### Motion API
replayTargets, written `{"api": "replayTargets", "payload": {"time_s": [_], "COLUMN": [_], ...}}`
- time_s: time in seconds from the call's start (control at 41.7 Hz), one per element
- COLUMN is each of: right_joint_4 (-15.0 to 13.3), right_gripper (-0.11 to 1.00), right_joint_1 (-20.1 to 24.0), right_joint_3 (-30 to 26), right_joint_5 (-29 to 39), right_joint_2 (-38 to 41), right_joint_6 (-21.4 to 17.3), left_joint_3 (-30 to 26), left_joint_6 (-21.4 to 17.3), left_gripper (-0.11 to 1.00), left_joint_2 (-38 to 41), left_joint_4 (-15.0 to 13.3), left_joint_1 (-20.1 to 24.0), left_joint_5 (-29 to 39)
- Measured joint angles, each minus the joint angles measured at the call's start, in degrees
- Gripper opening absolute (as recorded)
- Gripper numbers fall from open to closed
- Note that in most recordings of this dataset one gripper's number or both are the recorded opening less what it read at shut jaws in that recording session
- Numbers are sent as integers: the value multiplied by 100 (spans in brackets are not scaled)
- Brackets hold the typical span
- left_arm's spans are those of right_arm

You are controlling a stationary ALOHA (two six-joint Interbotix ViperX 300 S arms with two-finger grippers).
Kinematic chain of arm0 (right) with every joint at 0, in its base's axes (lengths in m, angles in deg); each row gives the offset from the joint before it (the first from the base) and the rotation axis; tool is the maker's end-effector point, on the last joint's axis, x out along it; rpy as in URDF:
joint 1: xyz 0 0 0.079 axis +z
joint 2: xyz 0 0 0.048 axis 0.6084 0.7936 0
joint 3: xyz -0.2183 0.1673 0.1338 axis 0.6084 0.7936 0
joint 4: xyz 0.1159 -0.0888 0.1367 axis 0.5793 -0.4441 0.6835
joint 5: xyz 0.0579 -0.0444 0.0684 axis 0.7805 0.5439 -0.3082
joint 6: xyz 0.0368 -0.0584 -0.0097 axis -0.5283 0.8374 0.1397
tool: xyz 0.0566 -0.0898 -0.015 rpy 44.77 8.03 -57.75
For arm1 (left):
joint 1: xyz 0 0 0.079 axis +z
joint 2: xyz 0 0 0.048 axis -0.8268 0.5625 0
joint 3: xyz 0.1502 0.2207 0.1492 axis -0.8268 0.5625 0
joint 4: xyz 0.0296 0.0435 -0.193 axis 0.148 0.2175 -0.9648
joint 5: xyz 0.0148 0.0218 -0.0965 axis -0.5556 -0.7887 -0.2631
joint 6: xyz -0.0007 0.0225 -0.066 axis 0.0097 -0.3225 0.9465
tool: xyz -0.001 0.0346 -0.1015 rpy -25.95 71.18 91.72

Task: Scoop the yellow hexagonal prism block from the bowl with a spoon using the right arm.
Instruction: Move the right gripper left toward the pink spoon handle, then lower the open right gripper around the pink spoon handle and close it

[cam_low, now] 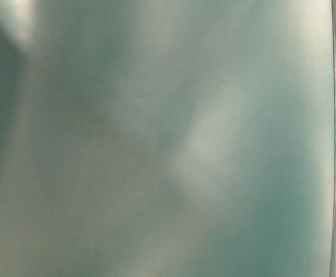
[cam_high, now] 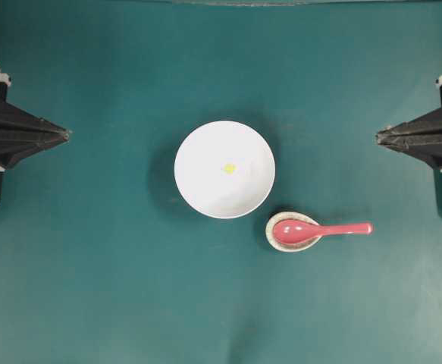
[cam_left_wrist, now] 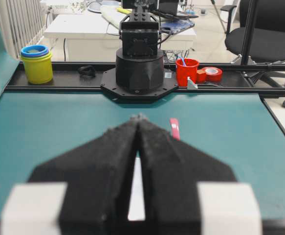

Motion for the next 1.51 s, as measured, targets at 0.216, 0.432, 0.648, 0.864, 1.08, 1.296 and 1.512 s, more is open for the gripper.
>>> {"api": "replayTargets", "payload": {"time_s": [0.216,0.432,0.648,0.864,1.08,1.296,1.512], "right_joint_4": [0,0,0,97,290,606,1151], "right_gripper": [13,47,49,49,49,49,49], "right_joint_1": [-18,-26,-26,53,352,686,1178], "right_joint_3": [0,0,26,167,360,527,686], "right_joint_5": [9,26,-97,-589,-1433,-2435,-3349], "right_joint_2": [0,44,299,976,1925,2848,3788], "right_joint_6": [-18,-18,-26,-105,-132,-158,-158], "left_joint_3": [0,0,0,0,0,0,0], "left_joint_6": [0,0,0,44,44,35,26], "left_gripper": [1,1,1,1,1,1,1], "left_joint_2": [-53,-62,-62,-62,-62,-62,-70], "left_joint_4": [88,97,97,97,97,97,97], "left_joint_1": [0,0,0,0,0,0,0], "left_joint_5": [9,9,9,53,185,202,211]}}
